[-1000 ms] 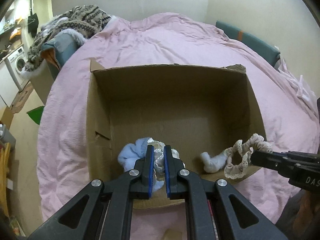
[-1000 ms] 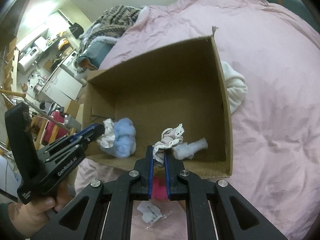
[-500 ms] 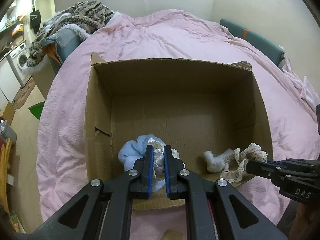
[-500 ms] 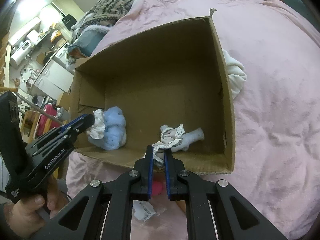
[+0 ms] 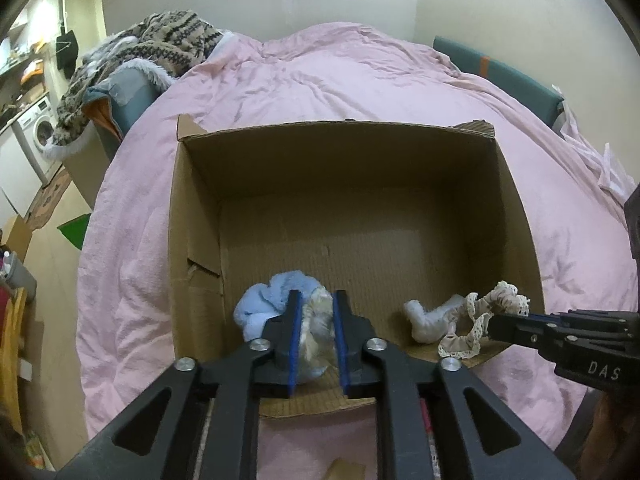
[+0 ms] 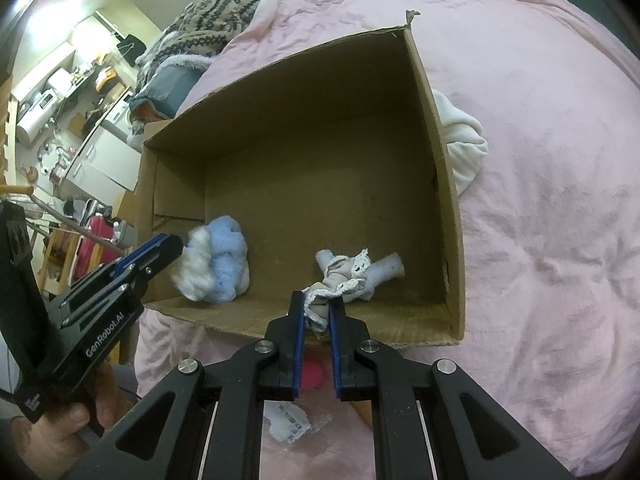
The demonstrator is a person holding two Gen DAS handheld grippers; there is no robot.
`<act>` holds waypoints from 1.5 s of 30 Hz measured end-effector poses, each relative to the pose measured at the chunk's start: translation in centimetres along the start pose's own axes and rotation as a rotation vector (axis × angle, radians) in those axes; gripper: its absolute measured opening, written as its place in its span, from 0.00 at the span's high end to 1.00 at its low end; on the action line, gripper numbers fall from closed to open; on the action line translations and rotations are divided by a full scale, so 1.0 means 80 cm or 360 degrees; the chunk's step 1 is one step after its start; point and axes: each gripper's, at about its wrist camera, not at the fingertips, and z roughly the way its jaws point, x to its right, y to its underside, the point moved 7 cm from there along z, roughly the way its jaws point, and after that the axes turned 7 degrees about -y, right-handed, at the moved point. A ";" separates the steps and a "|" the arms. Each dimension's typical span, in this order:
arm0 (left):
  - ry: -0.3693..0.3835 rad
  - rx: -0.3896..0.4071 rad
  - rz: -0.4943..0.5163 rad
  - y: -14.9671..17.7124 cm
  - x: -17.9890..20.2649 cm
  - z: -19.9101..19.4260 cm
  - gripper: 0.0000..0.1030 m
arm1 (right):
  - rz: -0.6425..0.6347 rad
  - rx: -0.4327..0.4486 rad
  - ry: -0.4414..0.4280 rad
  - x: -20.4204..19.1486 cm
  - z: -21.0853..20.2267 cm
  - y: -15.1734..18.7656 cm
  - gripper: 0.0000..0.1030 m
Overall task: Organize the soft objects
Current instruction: 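Lower both held items into the box and open both grippers, then withdraw both grippers from the box toward the pink toy and tube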
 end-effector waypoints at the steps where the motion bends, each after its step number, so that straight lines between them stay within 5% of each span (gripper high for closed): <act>1: 0.0000 0.0002 0.0001 -0.001 0.001 0.000 0.82 | 0.0005 0.0003 -0.0005 0.001 0.000 -0.001 0.88; 4: 0.0001 0.0009 -0.0001 -0.002 0.001 -0.002 0.77 | 0.0013 0.0012 -0.0018 0.002 -0.001 -0.002 0.88; 6: -0.0006 0.0016 -0.0009 -0.002 0.000 -0.004 0.66 | 0.0015 0.0023 -0.0023 0.002 -0.002 -0.003 0.86; 8: -0.0025 0.0040 -0.0034 -0.005 -0.004 -0.007 0.44 | 0.0019 0.0037 -0.0027 0.004 -0.004 -0.004 0.81; 11: -0.0032 0.0081 -0.0078 -0.010 -0.011 -0.013 0.39 | 0.0029 0.0058 -0.0033 0.004 -0.007 -0.005 0.74; 13: -0.0055 0.0086 -0.0097 -0.012 -0.016 -0.014 0.36 | 0.0046 0.0072 -0.0037 0.006 -0.010 -0.005 0.61; 15: -0.0067 0.0079 -0.0115 -0.013 -0.020 -0.013 0.35 | 0.0063 0.0104 -0.0033 0.008 -0.013 -0.007 0.35; 45: -0.0166 0.0026 -0.0167 0.014 -0.055 -0.033 0.35 | 0.0187 0.0141 -0.0047 0.023 -0.032 -0.002 0.35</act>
